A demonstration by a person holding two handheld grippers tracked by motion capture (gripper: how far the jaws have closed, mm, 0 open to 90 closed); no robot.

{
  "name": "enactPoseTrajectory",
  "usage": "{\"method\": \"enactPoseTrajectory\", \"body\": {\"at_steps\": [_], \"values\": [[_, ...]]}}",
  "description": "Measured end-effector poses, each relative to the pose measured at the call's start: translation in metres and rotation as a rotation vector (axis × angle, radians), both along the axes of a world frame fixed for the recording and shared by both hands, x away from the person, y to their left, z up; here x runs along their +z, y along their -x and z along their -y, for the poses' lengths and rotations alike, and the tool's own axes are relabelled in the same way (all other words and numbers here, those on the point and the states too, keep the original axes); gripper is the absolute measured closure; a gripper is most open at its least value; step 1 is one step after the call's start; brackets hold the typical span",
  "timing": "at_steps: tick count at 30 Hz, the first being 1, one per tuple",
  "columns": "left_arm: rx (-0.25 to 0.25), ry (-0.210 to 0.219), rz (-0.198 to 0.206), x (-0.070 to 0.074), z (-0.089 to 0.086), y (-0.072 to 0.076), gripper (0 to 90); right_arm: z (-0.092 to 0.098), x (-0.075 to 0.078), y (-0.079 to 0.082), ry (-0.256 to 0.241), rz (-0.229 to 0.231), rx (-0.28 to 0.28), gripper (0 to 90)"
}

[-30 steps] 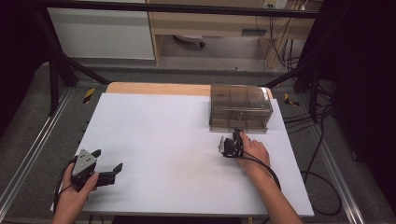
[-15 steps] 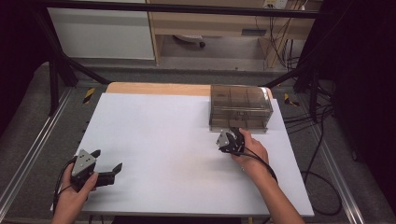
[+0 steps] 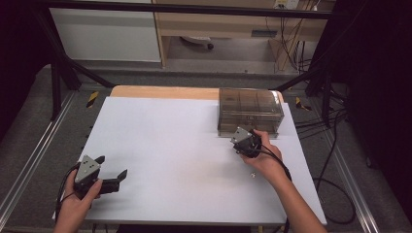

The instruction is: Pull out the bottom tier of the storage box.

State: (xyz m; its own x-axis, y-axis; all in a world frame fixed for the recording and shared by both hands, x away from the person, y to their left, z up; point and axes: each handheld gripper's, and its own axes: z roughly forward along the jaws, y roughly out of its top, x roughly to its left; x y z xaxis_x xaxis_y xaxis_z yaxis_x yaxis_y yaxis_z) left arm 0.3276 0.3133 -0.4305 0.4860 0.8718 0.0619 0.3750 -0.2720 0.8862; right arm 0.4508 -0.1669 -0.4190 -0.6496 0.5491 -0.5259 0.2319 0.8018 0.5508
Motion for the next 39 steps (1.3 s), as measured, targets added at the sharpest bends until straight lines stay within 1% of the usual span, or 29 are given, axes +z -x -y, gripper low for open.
{"method": "enactPoseTrajectory", "body": {"at_steps": [1, 2, 5, 9, 14, 17, 18, 20, 25, 27, 29, 31, 33, 34, 35, 39], "values": [[0.000, 0.000, 0.000, 0.000, 0.000, 0.000, 4.4, 0.000, 0.001, -0.001, -0.002, -0.007, 0.008, 51.0], [0.000, 0.000, 0.000, 0.000, 0.000, 0.000, 4.4, 0.000, 0.002, -0.001, -0.015, -0.021, 0.010, 50.0], [0.000, 0.000, 0.000, 0.000, 0.000, 0.000, 4.4, 0.000, 0.005, -0.002, -0.022, -0.037, 0.017, 48.8], [-0.003, 0.005, 0.003, 0.000, 0.000, 0.000, 4.4, -0.001, 0.009, -0.005, -0.024, -0.042, 0.029, 55.8], [-0.002, 0.004, 0.001, 0.000, 0.000, 0.000, 4.4, -0.002, 0.011, -0.009, -0.016, -0.052, 0.043, 60.1], [-0.002, 0.003, 0.003, 0.001, 0.000, 0.000, 4.4, -0.003, 0.010, -0.016, -0.001, -0.062, 0.051, 60.7], [-0.002, 0.003, 0.003, 0.001, 0.000, 0.000, 4.4, -0.004, 0.010, -0.018, -0.003, -0.071, 0.051, 60.7], [-0.003, 0.002, 0.002, 0.000, 0.000, 0.000, 4.4, -0.004, 0.010, -0.020, 0.004, -0.072, 0.052, 60.7], [-0.005, 0.001, 0.000, 0.000, 0.000, 0.000, 4.4, -0.008, 0.009, -0.031, -0.002, -0.097, 0.068, 60.8], [-0.005, -0.001, -0.001, 0.000, 0.000, 0.000, 4.4, -0.010, 0.008, -0.037, -0.009, -0.110, 0.069, 60.8], [-0.007, -0.002, -0.001, 0.000, 0.000, 0.000, 4.4, -0.012, 0.005, -0.043, -0.008, -0.127, 0.082, 60.9], [-0.007, -0.003, -0.003, 0.000, 0.000, 0.000, 4.4, -0.014, 0.002, -0.047, -0.025, -0.145, 0.081, 61.3], [-0.006, -0.004, -0.004, 0.000, 0.000, 0.000, 4.5, -0.014, 0.000, -0.052, -0.032, -0.167, 0.084, 61.6], [-0.006, -0.004, -0.005, 0.000, 0.000, 0.000, 4.5, -0.015, -0.002, -0.055, -0.031, -0.171, 0.085, 61.2], [-0.006, -0.004, -0.006, 0.000, 0.000, 0.000, 4.5, -0.015, -0.005, -0.058, -0.040, -0.183, 0.085, 60.6], [-0.007, -0.006, -0.008, -0.001, 0.000, -0.001, 4.5, -0.015, -0.008, -0.062, -0.048, -0.198, 0.088, 60.6]]}}
